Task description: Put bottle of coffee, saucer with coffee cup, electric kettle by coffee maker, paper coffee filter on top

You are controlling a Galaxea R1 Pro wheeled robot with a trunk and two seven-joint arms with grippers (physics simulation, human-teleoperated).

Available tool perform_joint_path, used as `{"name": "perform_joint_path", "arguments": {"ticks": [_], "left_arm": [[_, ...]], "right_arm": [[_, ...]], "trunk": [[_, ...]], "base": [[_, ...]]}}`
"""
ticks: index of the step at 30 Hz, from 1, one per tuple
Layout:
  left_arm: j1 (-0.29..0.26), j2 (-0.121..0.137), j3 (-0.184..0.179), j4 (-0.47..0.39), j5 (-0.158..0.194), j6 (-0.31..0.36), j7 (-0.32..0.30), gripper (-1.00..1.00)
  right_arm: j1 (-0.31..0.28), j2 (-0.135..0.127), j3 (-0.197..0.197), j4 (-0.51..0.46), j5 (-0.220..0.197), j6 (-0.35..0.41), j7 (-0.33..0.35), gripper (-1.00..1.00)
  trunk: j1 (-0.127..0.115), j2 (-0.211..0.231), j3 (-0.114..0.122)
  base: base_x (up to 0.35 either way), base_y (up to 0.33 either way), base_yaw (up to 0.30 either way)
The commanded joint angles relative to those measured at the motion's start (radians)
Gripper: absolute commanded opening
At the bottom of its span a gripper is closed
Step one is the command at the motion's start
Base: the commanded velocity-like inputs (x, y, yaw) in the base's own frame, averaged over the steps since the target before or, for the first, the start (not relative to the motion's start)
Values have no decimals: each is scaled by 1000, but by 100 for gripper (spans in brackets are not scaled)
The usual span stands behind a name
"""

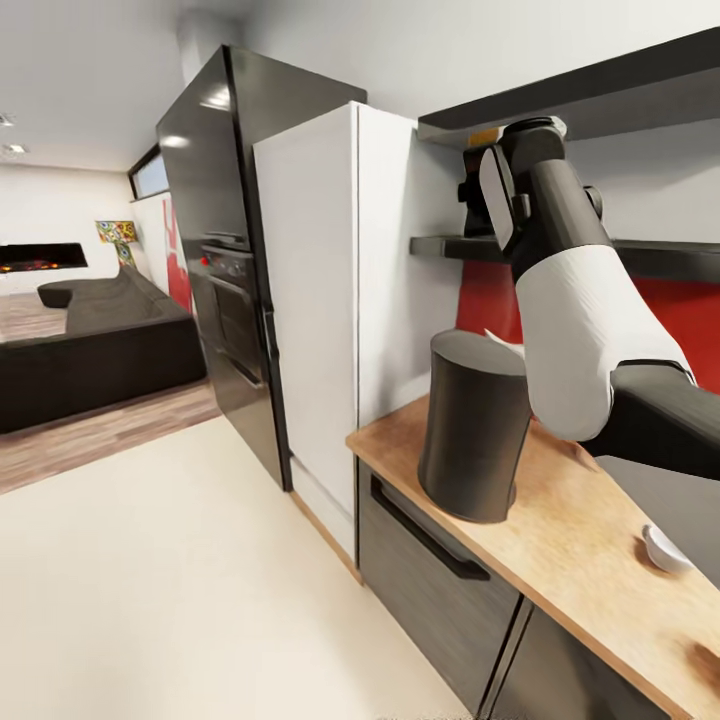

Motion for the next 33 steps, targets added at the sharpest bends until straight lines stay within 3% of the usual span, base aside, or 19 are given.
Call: {"name": "perform_joint_path", "arguments": {"ticks": [1,20,25,30,33], "left_arm": [[0,0,5,-2,-5,-2,1,100],[0,9,7,-1,-3,-2,1,100],[0,7,7,-1,-4,-2,1,100],[0,6,7,-2,-5,-2,1,100],[-1,4,7,-2,-5,-2,1,100]], "right_arm": [[-1,1,-4,0,4,3,-2,-100],[27,1,-4,1,-4,1,-2,-100],[65,1,-2,1,-6,-1,6,-100],[108,1,-2,5,-9,-5,104,-100],[149,1,-2,42,-12,-35,129,-100]], "trunk": [[0,-2,-3],[0,-2,-15],[0,-2,-16],[0,-2,-16],[0,-2,-16]], "base": [[-191,-110,279],[-68,-35,276],[0,0,72],[0,0,5],[0,0,0]]}}
